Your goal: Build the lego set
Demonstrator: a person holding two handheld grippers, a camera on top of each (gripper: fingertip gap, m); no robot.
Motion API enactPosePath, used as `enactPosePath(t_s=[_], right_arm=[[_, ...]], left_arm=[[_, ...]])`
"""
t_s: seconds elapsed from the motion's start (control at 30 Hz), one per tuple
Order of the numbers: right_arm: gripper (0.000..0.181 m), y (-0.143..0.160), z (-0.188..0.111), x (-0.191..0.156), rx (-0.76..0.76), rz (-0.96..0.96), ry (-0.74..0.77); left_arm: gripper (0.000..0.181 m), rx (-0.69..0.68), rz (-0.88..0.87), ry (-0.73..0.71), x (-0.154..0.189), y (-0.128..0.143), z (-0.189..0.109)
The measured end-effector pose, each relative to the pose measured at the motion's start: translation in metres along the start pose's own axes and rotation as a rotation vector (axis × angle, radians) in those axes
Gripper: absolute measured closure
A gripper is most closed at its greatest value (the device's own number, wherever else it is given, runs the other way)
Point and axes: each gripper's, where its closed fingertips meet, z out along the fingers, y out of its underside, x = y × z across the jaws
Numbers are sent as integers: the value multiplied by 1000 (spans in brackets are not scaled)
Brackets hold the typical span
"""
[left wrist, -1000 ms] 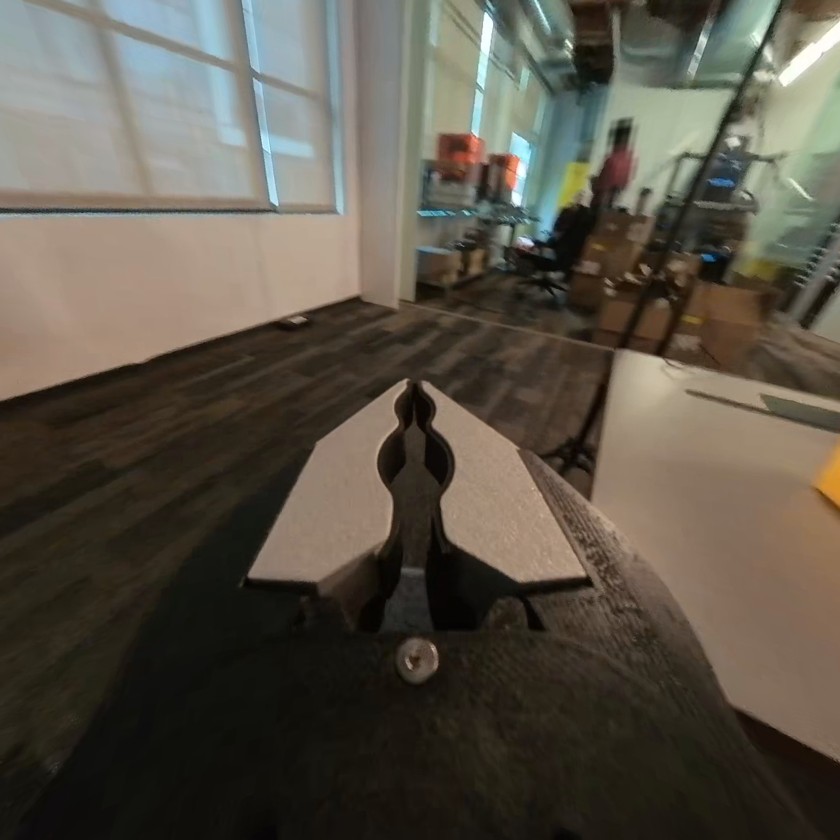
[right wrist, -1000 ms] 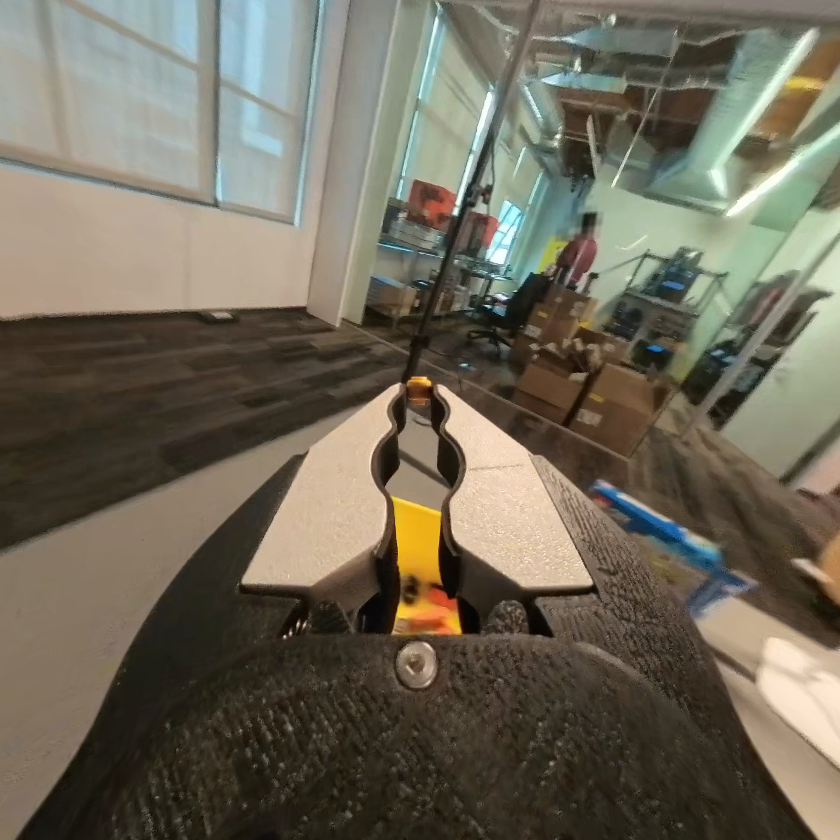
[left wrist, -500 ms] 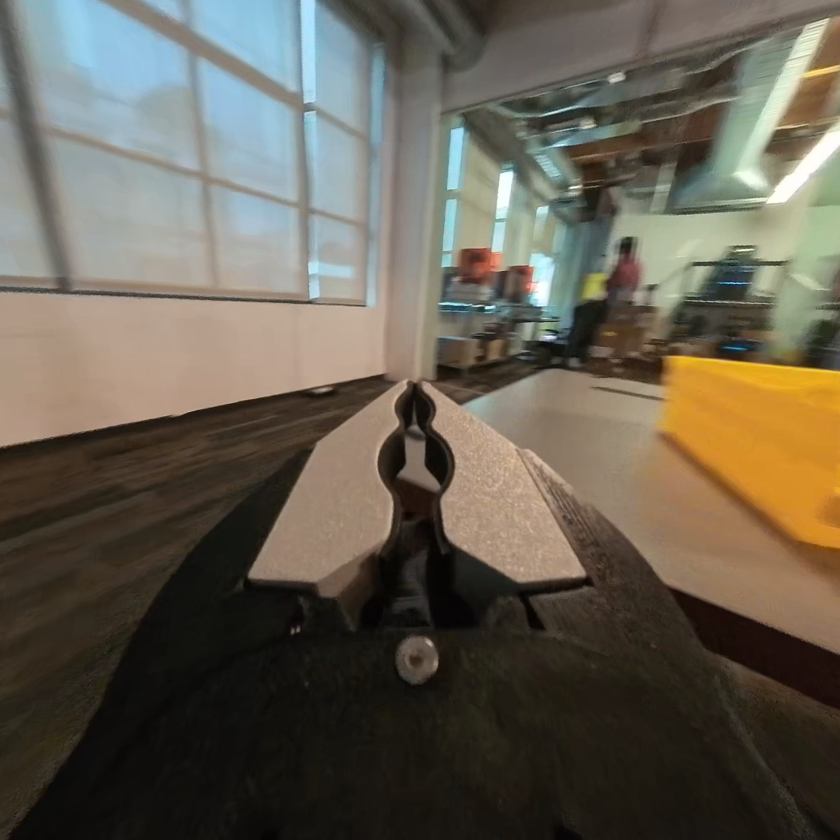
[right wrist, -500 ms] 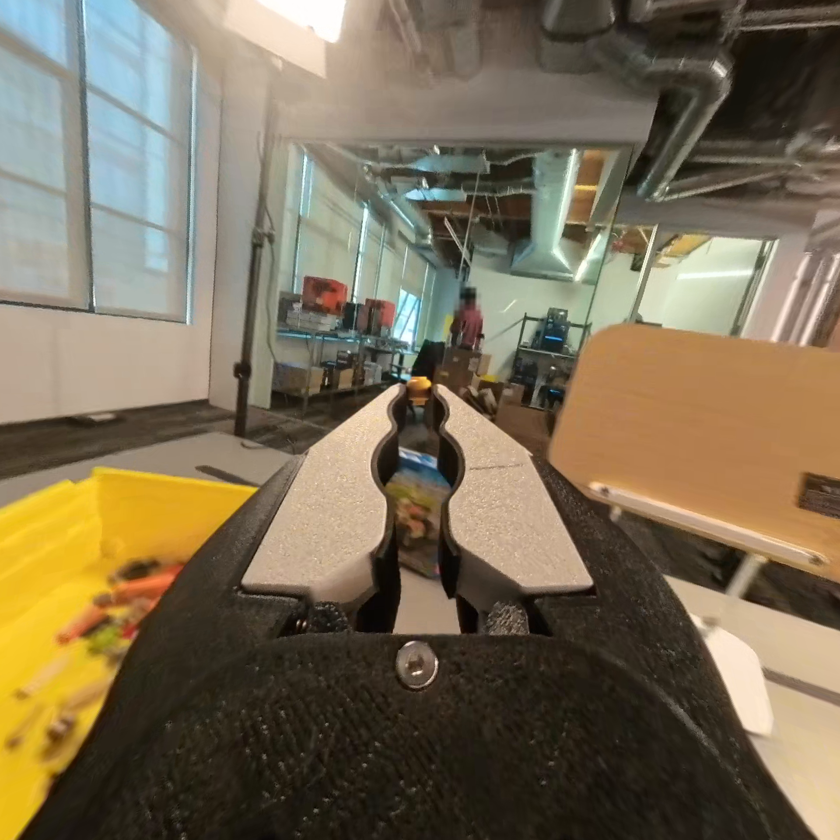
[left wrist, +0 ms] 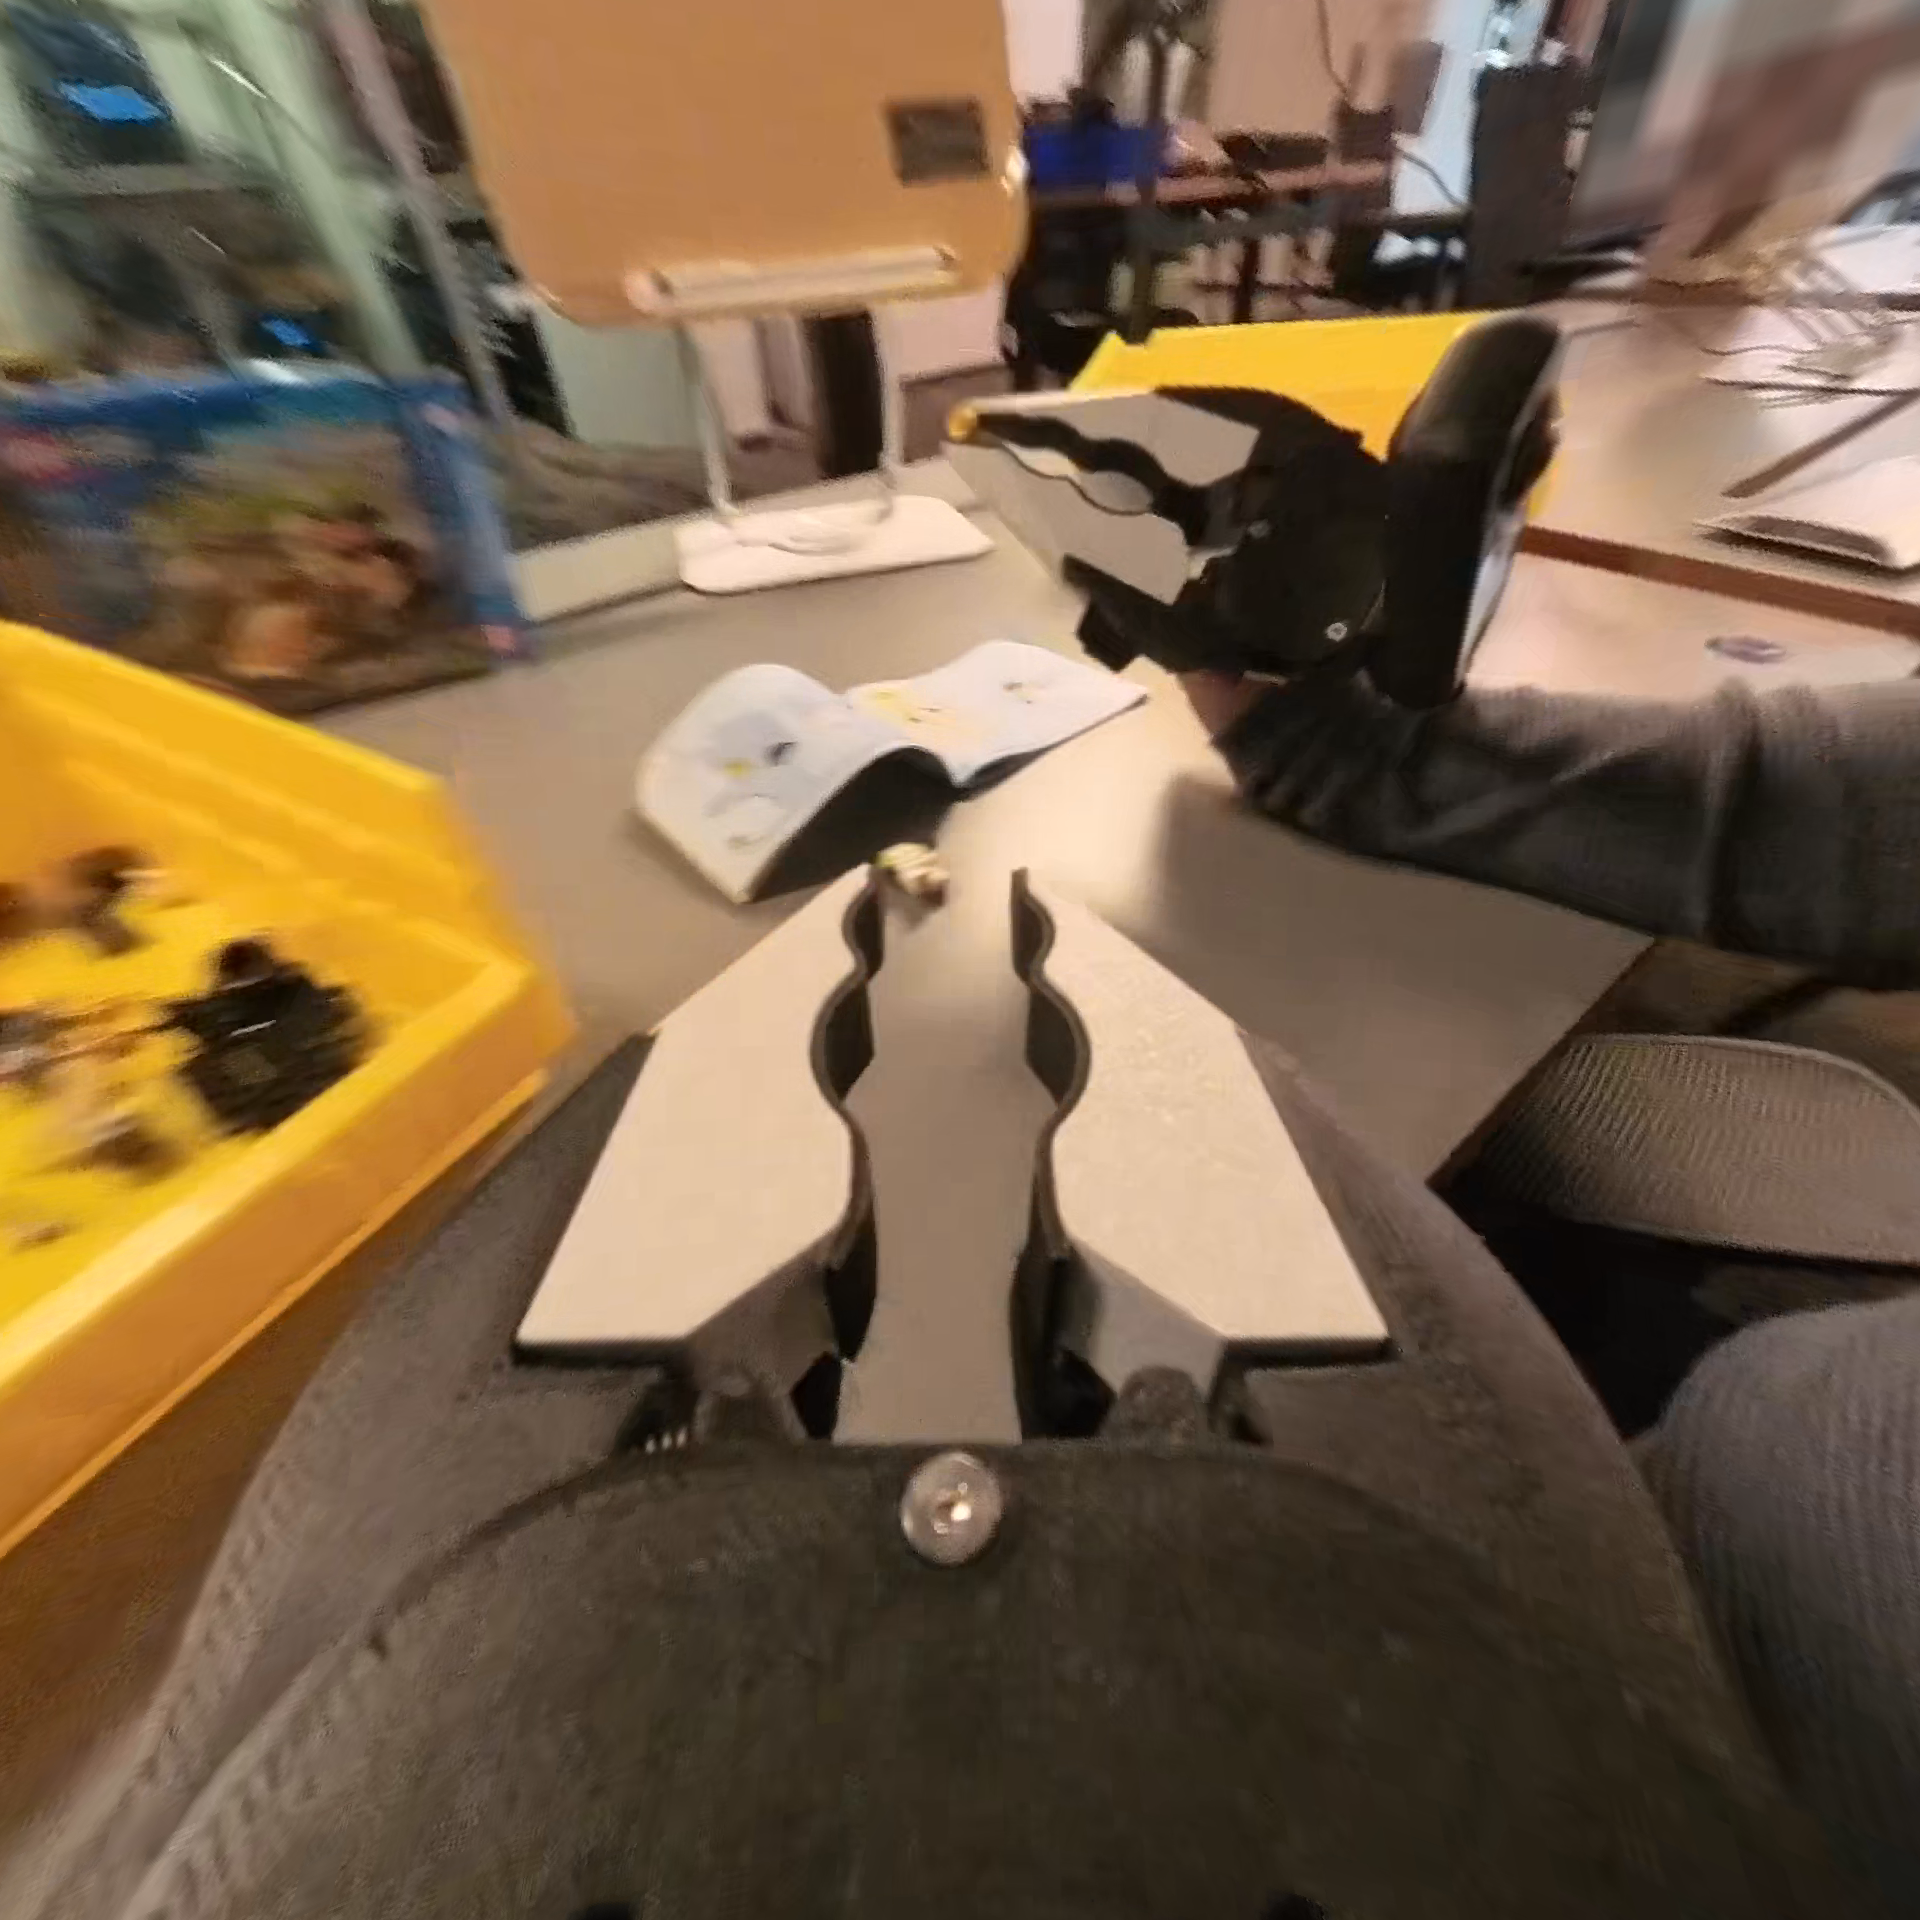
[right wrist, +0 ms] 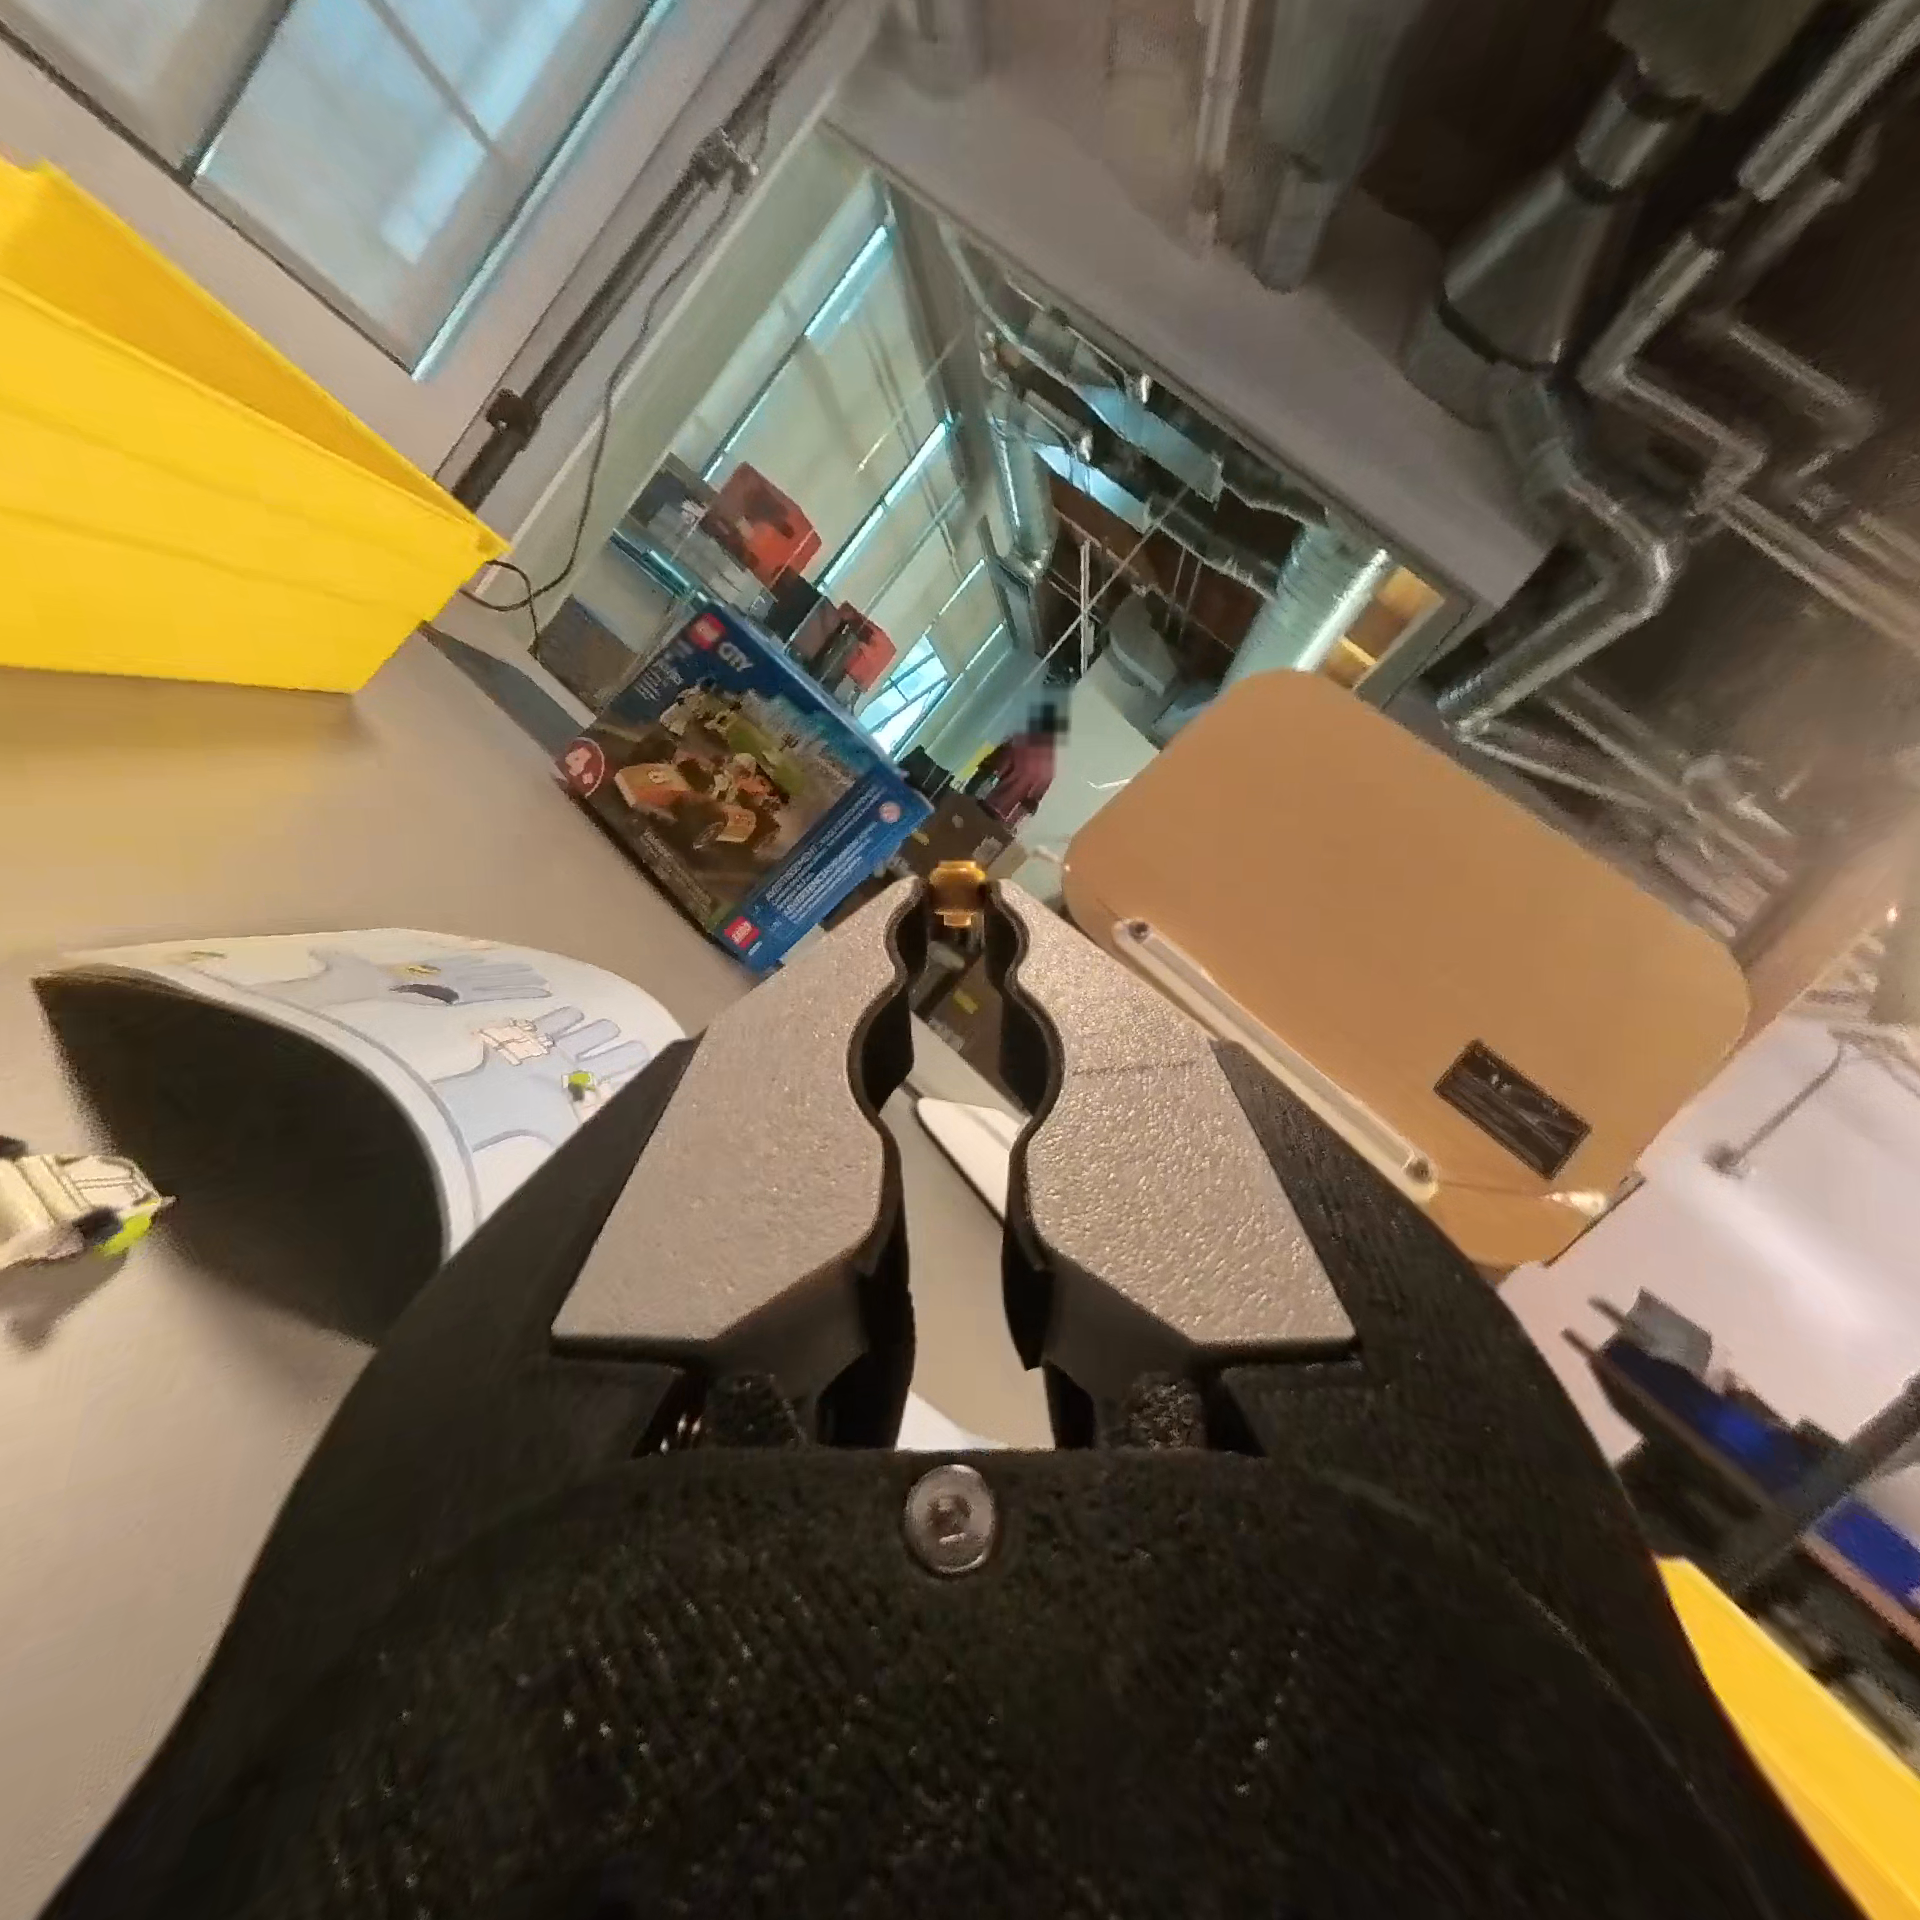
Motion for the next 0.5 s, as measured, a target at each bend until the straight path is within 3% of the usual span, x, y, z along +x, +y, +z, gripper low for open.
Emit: enactPosePath(t_s=[0.13,0.23,0.33,0.5], right_arm=[[173,5,1,-14,8,-52,-71],[173,7,-1,-11,3,-32,-66],[173,8,-4,-8,1,-14,-62],[173,15,2,-4,-23,26,-44]], left_arm=[[140,-212,-82,61,2,28,88],[130,-335,-118,91,2,48,131],[123,-445,-75,53,-5,63,150],[134,-475,-6,32,-12,69,152]])
